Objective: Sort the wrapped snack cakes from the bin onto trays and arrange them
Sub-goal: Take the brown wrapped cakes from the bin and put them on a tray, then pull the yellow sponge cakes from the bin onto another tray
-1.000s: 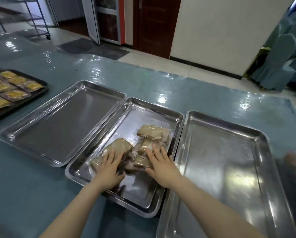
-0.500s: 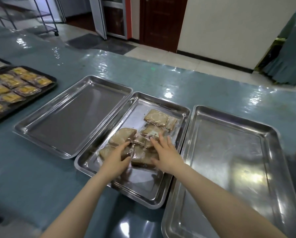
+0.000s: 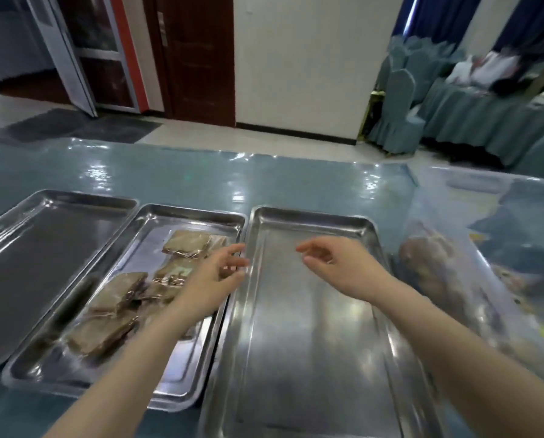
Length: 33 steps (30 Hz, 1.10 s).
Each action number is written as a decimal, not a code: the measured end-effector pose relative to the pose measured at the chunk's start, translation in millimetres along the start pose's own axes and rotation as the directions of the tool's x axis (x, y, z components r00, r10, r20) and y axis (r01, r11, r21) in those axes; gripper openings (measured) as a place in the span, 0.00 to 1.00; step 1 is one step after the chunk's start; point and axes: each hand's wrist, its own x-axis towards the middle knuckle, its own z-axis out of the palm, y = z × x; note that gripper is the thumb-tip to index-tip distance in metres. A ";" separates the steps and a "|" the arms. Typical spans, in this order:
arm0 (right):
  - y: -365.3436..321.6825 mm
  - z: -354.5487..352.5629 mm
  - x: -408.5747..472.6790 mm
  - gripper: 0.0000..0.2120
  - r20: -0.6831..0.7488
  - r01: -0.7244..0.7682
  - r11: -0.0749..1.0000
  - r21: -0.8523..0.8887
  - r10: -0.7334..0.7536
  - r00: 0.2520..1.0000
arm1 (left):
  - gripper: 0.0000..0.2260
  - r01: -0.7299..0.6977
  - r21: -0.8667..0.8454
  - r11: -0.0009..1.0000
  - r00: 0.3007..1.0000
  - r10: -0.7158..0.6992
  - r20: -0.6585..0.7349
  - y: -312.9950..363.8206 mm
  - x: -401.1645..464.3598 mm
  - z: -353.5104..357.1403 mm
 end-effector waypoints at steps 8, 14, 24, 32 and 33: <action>93.0 -132.7 -76.4 0.10 -0.166 -0.052 0.988 0.143 0.076 0.983 | 0.18 -0.186 -0.074 0.980 0.977 0.192 0.092 102.5 41.7 128.4; 174.9 -187.4 -109.4 0.10 -0.123 -0.092 0.983 0.160 0.112 0.986 | 0.17 -0.269 -0.047 0.962 0.952 0.273 0.135 152.2 64.5 218.0; 303.1 -214.5 -111.5 0.24 0.146 -0.117 0.970 -0.213 0.150 0.978 | 0.16 -0.304 0.050 0.951 0.938 0.290 0.188 184.9 87.8 310.0; 331.6 -175.4 -97.3 0.45 0.368 0.062 0.859 -0.509 0.152 0.918 | 0.24 -0.341 0.498 0.797 0.934 0.224 0.280 187.0 93.0 346.3; 328.6 -175.7 -94.6 0.43 0.343 0.049 0.864 -0.501 0.147 0.928 | 0.24 -0.316 0.515 0.797 0.945 0.215 0.246 188.7 93.6 348.1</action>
